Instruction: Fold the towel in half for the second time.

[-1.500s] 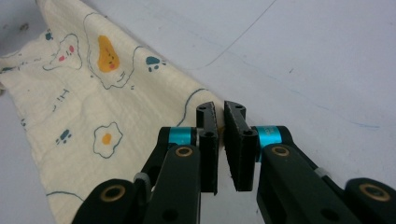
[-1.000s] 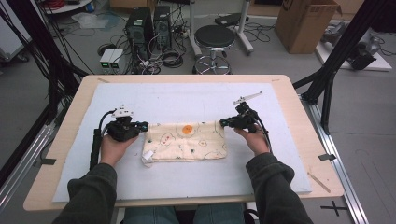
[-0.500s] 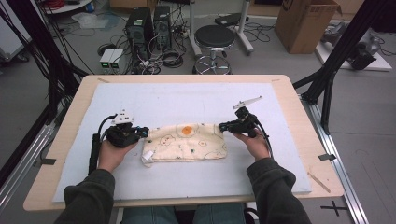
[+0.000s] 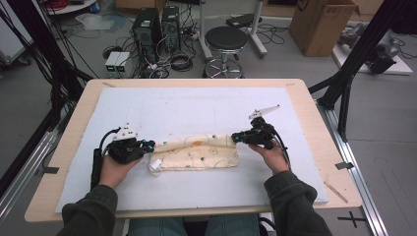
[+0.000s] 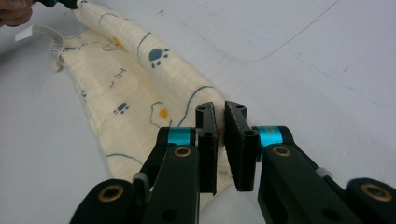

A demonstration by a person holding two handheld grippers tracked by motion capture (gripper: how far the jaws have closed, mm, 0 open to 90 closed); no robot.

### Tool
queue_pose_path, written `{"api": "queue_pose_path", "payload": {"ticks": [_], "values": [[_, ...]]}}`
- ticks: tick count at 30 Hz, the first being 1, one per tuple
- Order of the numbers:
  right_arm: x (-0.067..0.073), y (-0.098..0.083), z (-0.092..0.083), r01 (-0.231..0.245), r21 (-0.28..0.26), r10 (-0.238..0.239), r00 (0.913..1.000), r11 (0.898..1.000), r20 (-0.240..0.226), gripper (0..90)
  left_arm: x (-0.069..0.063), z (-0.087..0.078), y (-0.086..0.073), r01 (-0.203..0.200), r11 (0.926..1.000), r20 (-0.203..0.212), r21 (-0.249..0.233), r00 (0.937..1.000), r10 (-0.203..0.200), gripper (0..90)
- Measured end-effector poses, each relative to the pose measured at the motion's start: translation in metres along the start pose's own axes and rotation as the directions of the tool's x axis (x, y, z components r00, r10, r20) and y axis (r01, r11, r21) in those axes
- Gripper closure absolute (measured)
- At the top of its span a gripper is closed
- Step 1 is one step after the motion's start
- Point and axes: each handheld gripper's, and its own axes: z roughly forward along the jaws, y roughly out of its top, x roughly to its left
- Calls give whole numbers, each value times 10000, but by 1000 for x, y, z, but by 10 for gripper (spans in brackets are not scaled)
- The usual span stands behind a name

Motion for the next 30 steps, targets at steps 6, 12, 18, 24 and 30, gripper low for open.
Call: {"api": "queue_pose_path", "payload": {"ticks": [6, 12, 18, 24, 30], "values": [[7, -4, -6, 193, 11, -193, 9998, 9998, -56, 832, -5, -5, -1, -199, 9998, 95, -61, 9998, 200, 849], [13, -5, -7, 452, 80, -451, 9990, 9989, -59, 832, -9, -9, -4, -337, 9994, 176, -1, 9993, 337, 848], [15, -10, -7, 435, 220, -435, 9991, 9988, 3, 830, -15, -11, -4, -546, 9985, 321, 49, 9980, 544, 848], [16, -16, -10, 429, 197, -429, 9991, 9989, 2, 830, -19, -13, -5, -723, 9974, 359, 78, 9968, 720, 847], [23, -21, -11, 495, 120, -494, 9988, 9987, -23, 830, -22, -14, -16, -611, 9981, 424, 67, 9973, 608, 846]]}}
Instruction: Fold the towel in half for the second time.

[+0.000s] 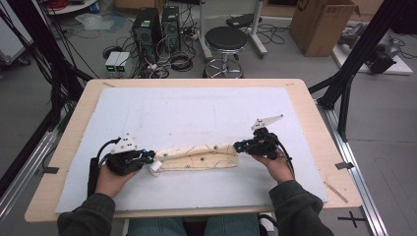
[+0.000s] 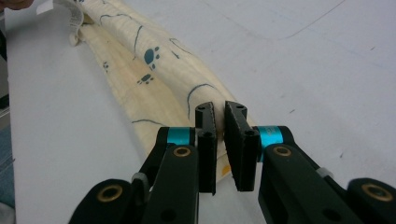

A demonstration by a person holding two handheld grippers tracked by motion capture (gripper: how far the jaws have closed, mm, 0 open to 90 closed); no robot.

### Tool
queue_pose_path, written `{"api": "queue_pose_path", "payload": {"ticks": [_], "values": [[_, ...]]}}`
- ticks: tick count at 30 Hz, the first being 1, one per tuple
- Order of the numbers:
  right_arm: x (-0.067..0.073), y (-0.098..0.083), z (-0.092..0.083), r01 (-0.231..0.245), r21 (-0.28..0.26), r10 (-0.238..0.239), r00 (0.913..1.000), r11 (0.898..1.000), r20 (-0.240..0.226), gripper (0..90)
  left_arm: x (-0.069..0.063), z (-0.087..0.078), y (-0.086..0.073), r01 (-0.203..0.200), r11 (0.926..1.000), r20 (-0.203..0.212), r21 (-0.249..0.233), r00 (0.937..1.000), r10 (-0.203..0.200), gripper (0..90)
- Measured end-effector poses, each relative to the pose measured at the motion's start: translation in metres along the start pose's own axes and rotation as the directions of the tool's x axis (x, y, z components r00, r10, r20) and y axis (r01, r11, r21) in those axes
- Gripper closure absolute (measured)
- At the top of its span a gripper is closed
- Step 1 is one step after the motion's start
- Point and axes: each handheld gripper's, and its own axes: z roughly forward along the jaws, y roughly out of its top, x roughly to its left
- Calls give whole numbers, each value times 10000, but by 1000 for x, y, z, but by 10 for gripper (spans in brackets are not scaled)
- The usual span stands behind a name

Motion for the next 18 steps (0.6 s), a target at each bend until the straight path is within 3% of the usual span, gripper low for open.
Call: {"api": "queue_pose_path", "payload": {"ticks": [18], "values": [[14, -27, 1, 108, 336, -107, 9999, 9994, -29, 832, -7, -1, -12, -246, 9994, -110, 260, 9996, 249, 845]]}}
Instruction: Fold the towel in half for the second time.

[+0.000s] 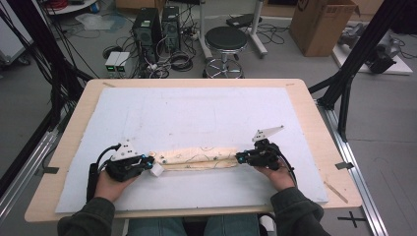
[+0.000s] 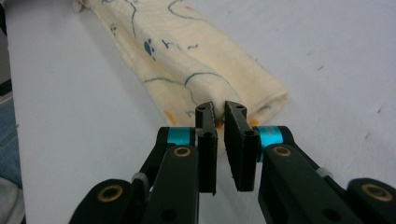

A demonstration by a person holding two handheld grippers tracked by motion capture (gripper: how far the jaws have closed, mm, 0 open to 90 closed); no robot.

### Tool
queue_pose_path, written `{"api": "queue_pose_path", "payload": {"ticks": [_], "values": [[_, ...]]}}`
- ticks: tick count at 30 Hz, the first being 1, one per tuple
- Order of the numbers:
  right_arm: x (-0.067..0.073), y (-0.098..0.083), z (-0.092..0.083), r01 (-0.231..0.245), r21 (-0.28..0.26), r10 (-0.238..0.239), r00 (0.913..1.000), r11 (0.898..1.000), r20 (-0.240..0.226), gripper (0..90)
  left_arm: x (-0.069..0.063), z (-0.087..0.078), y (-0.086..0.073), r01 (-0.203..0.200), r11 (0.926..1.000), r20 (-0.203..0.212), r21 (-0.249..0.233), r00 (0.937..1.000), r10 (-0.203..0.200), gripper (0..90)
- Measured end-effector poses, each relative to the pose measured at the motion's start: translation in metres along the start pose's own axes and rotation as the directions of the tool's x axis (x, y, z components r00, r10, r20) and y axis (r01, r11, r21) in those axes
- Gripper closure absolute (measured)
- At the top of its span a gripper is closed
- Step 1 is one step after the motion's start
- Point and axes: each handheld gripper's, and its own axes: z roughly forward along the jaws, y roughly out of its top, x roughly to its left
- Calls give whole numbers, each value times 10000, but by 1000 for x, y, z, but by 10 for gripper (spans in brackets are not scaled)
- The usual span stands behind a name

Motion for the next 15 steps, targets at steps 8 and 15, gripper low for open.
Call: {"api": "queue_pose_path", "payload": {"ticks": [8, 15], "values": [[5, -11, 1, 119, 406, -121, 9999, 9991, 58, 837, -1, 0, -3, -10, 10000, 17, 20, 10000, 10, 835], [6, -11, -3, 33, 196, -29, 9998, 9998, -182, 736, -3, -7, 0, 109, 9998, 395, -185, 9992, -101, 626]]}}
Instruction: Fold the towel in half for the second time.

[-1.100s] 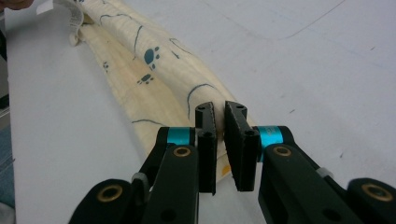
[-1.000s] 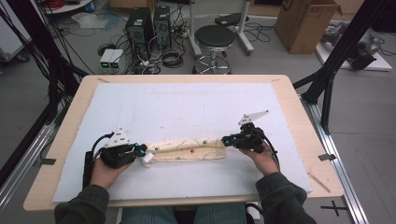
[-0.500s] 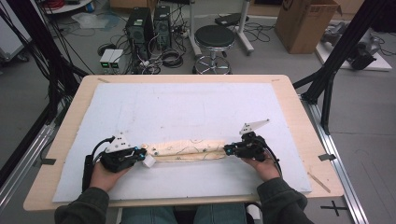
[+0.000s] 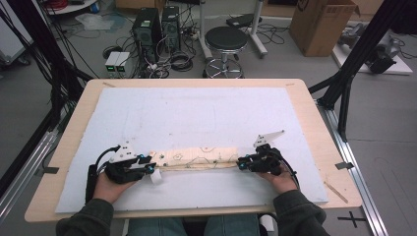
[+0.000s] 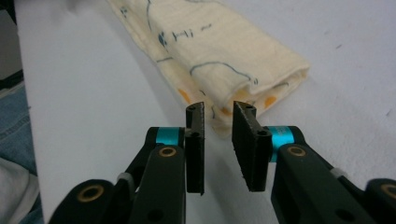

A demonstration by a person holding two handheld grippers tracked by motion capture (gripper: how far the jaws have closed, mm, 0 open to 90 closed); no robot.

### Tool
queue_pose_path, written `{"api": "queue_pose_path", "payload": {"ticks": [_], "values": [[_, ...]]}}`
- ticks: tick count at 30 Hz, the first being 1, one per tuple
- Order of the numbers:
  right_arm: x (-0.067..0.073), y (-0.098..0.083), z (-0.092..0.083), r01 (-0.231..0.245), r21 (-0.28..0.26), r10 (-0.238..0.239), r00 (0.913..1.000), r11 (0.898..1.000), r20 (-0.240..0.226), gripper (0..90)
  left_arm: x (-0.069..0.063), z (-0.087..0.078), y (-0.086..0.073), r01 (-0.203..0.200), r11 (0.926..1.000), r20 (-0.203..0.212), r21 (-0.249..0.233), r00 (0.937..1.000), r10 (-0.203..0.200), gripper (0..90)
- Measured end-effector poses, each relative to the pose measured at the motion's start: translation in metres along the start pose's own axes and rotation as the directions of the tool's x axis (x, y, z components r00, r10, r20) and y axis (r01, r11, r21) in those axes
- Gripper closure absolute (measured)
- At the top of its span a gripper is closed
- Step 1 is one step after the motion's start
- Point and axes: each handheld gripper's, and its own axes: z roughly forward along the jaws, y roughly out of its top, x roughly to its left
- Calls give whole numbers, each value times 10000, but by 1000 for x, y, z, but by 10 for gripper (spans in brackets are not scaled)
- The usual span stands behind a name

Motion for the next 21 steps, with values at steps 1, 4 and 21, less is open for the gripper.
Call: {"api": "queue_pose_path", "payload": {"ticks": [1, 4, 21], "values": [[1, 1, -2, 42, -96, -42, 10000, 9999, -7, 722, 0, -3, 1, 6, 9999, 66, -130, 10000, -6, 620], [4, 6, -12, 61, -477, -69, 9999, 9988, -156, 687, 0, -10, 4, 53, 9989, 185, -465, 9998, -44, 567], [5, 39, 19, 414, 386, -407, 9990, 9984, -175, 733, 5, 27, 18, 218, 9976, -479, 652, 9987, -187, 783]]}}
